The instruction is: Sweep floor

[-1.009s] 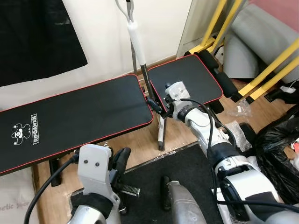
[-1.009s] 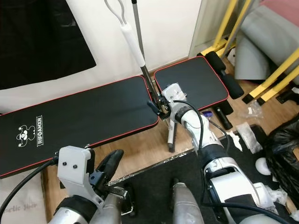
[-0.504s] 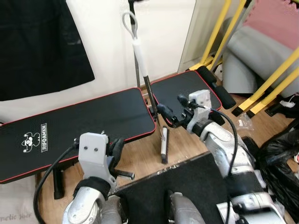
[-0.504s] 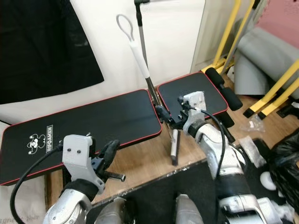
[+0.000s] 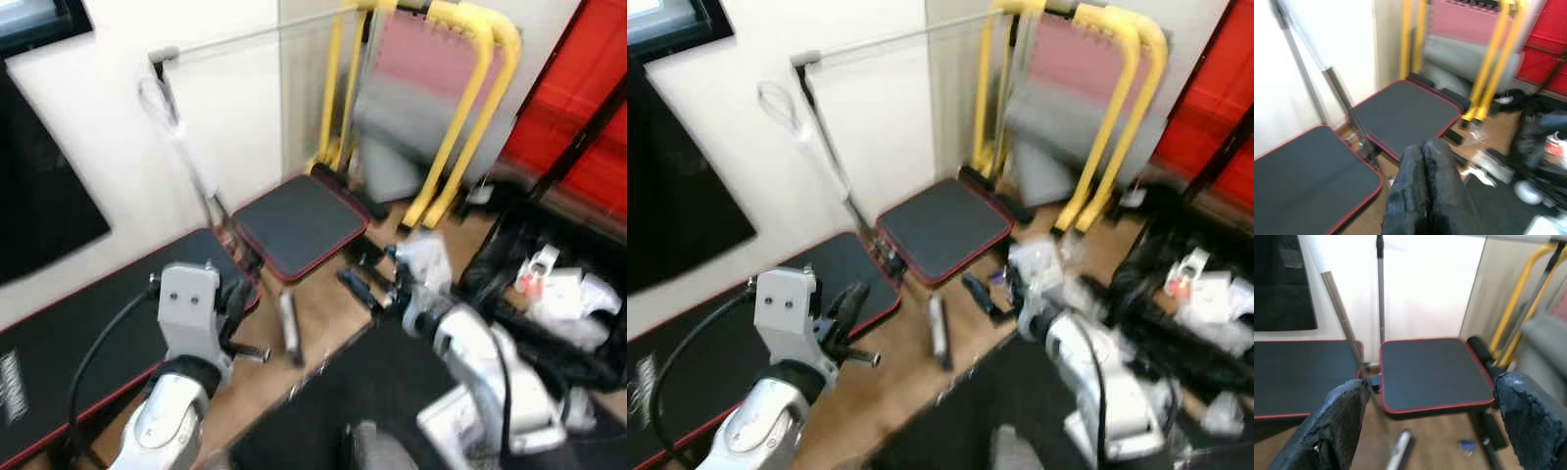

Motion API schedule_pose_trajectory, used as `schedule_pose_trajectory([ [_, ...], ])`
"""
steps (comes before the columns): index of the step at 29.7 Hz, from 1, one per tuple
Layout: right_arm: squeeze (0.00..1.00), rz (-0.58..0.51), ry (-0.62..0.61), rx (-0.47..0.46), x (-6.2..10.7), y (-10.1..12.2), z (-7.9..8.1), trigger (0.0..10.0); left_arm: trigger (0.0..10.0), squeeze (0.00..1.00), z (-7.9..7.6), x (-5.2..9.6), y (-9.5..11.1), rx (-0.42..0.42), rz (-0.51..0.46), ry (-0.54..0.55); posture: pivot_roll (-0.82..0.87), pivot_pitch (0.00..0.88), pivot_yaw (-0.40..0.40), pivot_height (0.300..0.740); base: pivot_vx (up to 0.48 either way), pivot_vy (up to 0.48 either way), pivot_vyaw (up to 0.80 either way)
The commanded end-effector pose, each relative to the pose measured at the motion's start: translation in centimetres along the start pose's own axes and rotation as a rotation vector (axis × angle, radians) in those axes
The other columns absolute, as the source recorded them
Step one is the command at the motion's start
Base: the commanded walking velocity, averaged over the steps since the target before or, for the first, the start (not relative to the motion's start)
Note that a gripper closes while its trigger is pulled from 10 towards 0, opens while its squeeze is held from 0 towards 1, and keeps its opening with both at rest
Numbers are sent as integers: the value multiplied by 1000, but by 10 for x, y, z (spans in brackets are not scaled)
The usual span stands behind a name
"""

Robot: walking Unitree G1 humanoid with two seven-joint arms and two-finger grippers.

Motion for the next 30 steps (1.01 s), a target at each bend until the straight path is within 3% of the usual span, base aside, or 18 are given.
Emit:
schedule_pose_trajectory([
  [1,0,6,-37,36,5,-2,-4,10000,10000,0,0,0,-6,-14,24,-38,-128,97,-10,740,0,0,-800],
  [3,0,29,-109,40,9,-5,-11,10000,10000,0,2,-2,-8,-65,27,-44,-122,76,-12,740,0,0,-800],
  [10,0,43,-138,46,10,-4,-9,10000,10000,0,5,-2,-12,-91,30,-31,-117,50,-16,740,0,0,-800],
  [16,0,34,-148,78,2,-5,-6,10000,10000,0,12,-9,-15,-95,21,-4,-114,26,-21,740,0,0,-800],
  [17,0,28,-150,68,-1,-5,-7,10000,10000,0,12,-11,-14,-104,16,-4,-112,9,-23,740,0,0,-800],
  [18,0,15,-154,0,-7,-4,-8,10000,10000,0,12,-16,-14,-122,4,-5,-111,5,-23,740,0,0,-800],
  [22,0,11,-155,-39,-10,-4,-9,10000,10000,0,12,-17,-14,-129,0,-6,-112,4,-23,740,0,0,-800],
  [23,0,15,-152,-108,-14,-6,-10,10000,10000,0,13,-21,-14,-116,-4,-4,-114,0,-13,740,0,0,-800],
  [26,0,33,-128,-187,-23,-11,-8,10000,10000,0,20,-29,-17,-54,-10,15,-112,0,-17,740,0,0,-800],
  [30,0,38,-109,-173,-28,-11,-6,10000,10000,0,26,-34,-18,-16,-17,35,-119,0,-18,740,0,0,-800],
])
Point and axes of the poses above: a point about 5 cm out from each wrist's last joint towards the gripper, its own x axis pointing back from the gripper into the wrist, its own y axis along the axis of the wrist's last joint, z = x × y, the point moved 3 cm from there along -x, pointing out of the wrist towards the gripper, and after that the axes turned 4 degrees about x, right-handed, at the moved point
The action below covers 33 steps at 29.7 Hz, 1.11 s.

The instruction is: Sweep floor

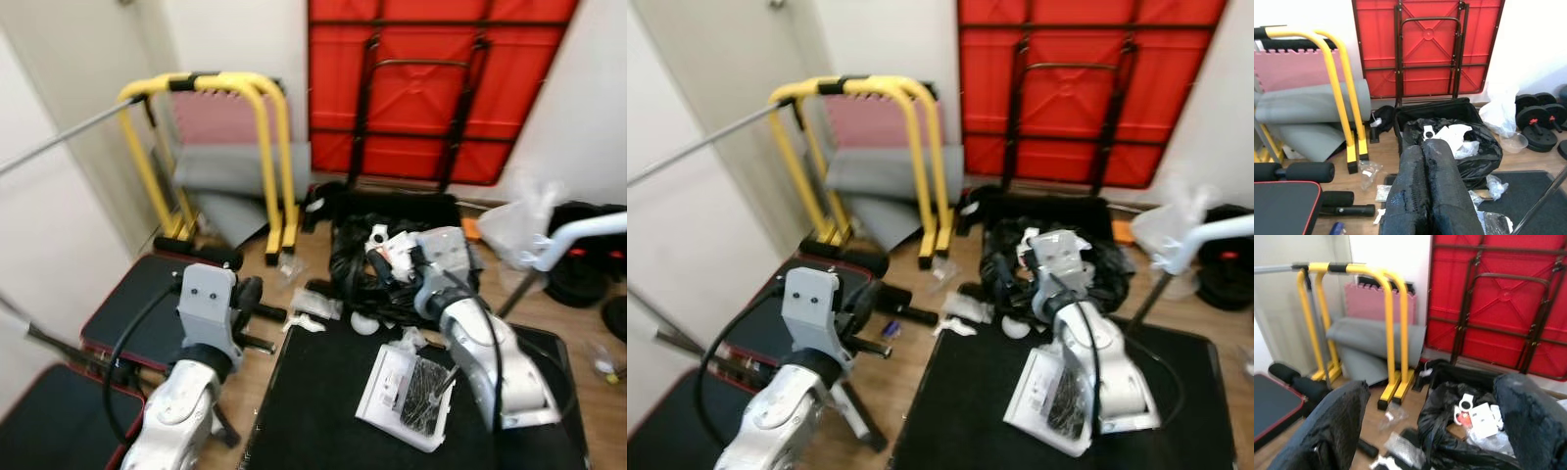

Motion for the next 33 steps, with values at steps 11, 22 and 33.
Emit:
schedule_pose_trajectory([
  [11,0,-30,54,80,-8,3,7,10000,10000,0,6,-8,-6,18,-2,25,-123,0,-26,740,0,0,-416],
  [22,0,-46,72,97,-12,5,9,10000,10000,0,7,-11,-9,19,-2,19,-125,0,-29,740,0,0,0],
  [33,0,-37,61,93,-12,2,5,10000,10000,0,8,-11,-11,23,0,14,-125,0,-44,740,0,0,0],
])
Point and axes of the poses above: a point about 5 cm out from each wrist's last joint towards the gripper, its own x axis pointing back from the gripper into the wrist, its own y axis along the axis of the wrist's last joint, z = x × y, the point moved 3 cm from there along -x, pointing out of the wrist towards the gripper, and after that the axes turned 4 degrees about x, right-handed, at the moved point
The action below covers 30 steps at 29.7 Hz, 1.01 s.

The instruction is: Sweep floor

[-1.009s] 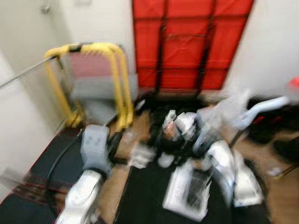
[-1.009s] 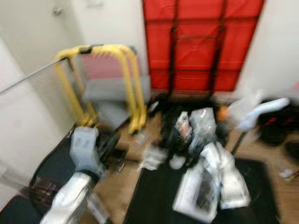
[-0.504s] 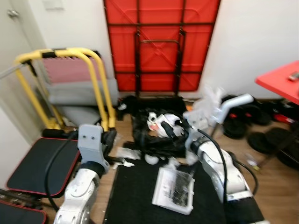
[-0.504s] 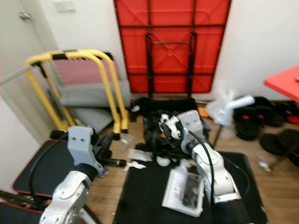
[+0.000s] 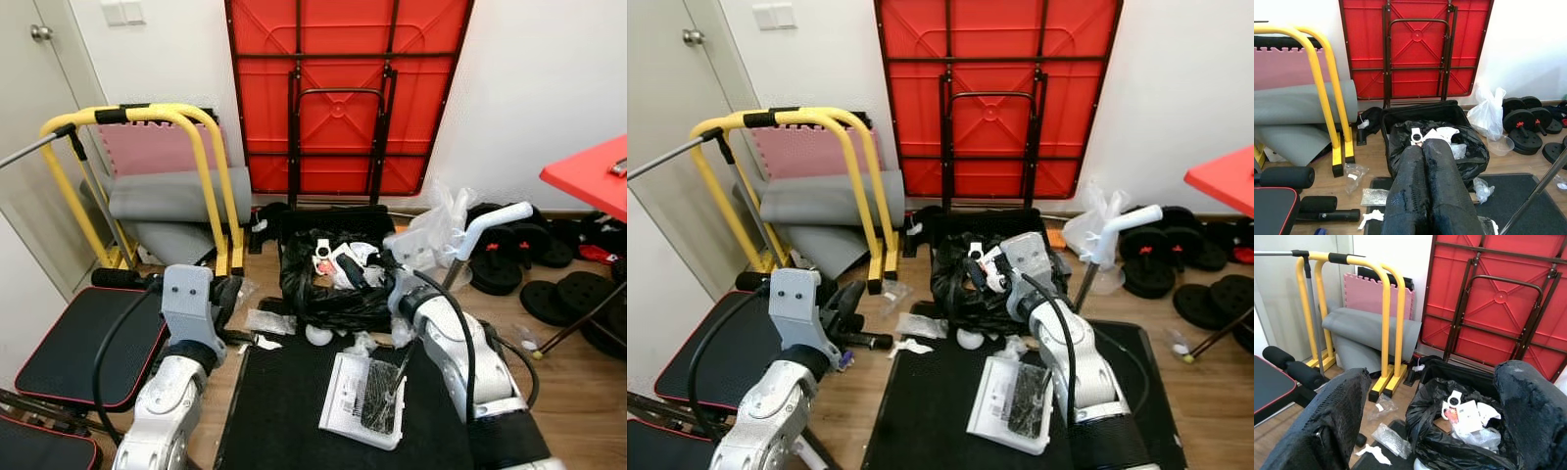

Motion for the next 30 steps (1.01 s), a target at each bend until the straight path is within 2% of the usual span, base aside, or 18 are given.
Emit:
schedule_pose_trajectory([
  [1,0,-4,0,13,-2,1,-2,10000,10000,0,0,-1,-3,-3,7,-17,-125,0,-44,740,0,0,0],
  [7,0,22,14,-5,-3,-5,-2,10000,10000,0,-2,-2,-4,-20,5,-22,-124,0,-47,740,0,0,0],
  [30,0,23,22,-19,-7,-6,0,10000,10000,0,0,-4,-2,-35,-4,-21,-127,0,-35,740,0,0,0],
])
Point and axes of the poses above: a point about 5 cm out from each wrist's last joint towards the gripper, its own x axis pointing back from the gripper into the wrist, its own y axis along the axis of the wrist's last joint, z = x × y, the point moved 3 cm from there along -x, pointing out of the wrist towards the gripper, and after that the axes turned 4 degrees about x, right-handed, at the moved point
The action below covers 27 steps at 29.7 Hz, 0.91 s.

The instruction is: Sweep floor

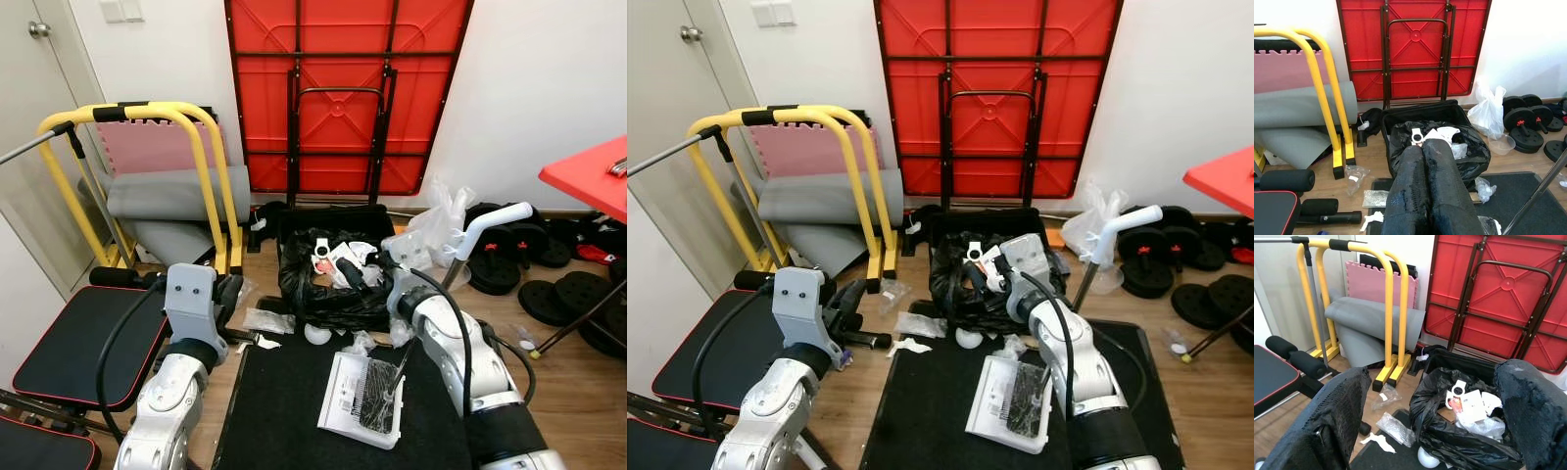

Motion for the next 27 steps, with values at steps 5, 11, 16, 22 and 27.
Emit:
schedule_pose_trajectory([
  [5,0,-16,3,-5,-2,3,0,10000,10000,0,-1,-1,0,-12,-2,-21,-127,0,-35,740,0,0,0],
  [11,0,-17,3,-7,-2,3,0,10000,10000,0,-1,-1,0,-11,-3,-21,-127,0,-35,740,0,0,0],
  [16,0,-18,2,-7,-2,3,0,10000,10000,0,-1,-1,0,-10,-3,-20,-127,0,-35,740,0,0,0],
  [22,0,-19,3,-7,-2,3,0,10000,10000,0,0,-1,0,-8,-3,-16,-127,0,-36,740,0,0,-400],
  [27,0,-20,6,-3,-3,3,0,10000,10000,0,1,-1,0,-5,-4,-5,-128,0,-35,740,0,0,-800],
])
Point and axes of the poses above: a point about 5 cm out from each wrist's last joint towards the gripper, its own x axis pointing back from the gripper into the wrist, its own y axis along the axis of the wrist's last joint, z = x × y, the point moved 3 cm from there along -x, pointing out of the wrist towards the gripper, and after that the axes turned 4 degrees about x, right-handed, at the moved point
